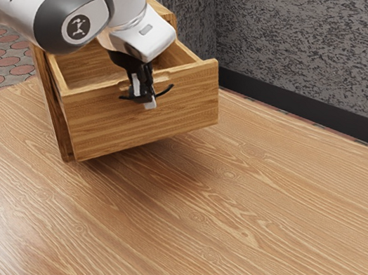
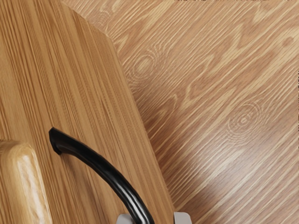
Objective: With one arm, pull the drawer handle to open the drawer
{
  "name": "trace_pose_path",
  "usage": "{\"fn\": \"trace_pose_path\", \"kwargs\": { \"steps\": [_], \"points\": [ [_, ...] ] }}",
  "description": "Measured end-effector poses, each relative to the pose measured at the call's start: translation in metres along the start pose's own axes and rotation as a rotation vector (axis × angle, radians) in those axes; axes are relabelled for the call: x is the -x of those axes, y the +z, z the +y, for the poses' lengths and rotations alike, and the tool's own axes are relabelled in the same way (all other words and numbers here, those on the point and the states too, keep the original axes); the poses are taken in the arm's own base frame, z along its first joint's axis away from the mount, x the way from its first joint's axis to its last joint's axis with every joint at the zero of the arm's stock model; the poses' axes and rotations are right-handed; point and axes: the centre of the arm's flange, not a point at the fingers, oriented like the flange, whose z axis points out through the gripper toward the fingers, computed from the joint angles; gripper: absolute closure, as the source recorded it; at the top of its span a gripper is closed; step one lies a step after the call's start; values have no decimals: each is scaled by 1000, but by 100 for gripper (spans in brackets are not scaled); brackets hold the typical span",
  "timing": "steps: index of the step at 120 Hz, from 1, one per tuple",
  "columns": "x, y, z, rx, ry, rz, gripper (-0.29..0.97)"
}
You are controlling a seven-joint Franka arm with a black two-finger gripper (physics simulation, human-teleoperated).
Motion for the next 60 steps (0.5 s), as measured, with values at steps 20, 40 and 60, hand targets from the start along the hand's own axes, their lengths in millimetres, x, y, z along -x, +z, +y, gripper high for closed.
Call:
{"fn": "trace_pose_path", "kwargs": {
  "steps": [20,40,60],
  "points": [
    [-4,-14,6,-1,-21,21,63],
    [-39,-100,45,-34,62,131,58],
    [39,-158,-3,14,-48,61,34]
  ]
}}
